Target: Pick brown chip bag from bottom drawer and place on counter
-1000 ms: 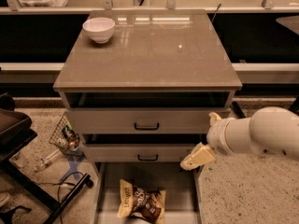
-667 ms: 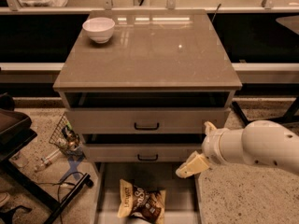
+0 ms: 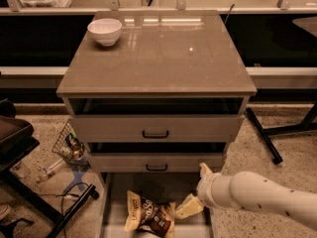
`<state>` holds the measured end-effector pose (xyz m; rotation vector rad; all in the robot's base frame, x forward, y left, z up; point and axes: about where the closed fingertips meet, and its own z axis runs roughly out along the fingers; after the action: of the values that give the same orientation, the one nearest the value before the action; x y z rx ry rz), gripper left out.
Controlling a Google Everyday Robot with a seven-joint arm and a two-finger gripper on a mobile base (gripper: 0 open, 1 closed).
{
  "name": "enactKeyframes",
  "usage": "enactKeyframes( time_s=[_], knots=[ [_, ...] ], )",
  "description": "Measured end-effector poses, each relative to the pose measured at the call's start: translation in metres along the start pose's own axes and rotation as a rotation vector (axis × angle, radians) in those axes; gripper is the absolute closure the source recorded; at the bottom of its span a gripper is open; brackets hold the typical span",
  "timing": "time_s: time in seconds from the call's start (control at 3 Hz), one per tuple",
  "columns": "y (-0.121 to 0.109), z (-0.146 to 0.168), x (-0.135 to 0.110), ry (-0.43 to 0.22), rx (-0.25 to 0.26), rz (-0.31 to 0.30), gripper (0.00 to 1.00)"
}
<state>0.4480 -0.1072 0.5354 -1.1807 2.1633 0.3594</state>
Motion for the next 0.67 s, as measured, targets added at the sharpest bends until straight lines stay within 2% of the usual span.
enactKeyframes(
  time_s=[0.33, 0.67],
  knots=[
    [0.018, 0.051, 0.021, -0.043, -0.029, 0.004, 0.0],
    [0.044, 0.123, 0.044, -0.083, -0.09, 0.007, 0.0]
  ],
)
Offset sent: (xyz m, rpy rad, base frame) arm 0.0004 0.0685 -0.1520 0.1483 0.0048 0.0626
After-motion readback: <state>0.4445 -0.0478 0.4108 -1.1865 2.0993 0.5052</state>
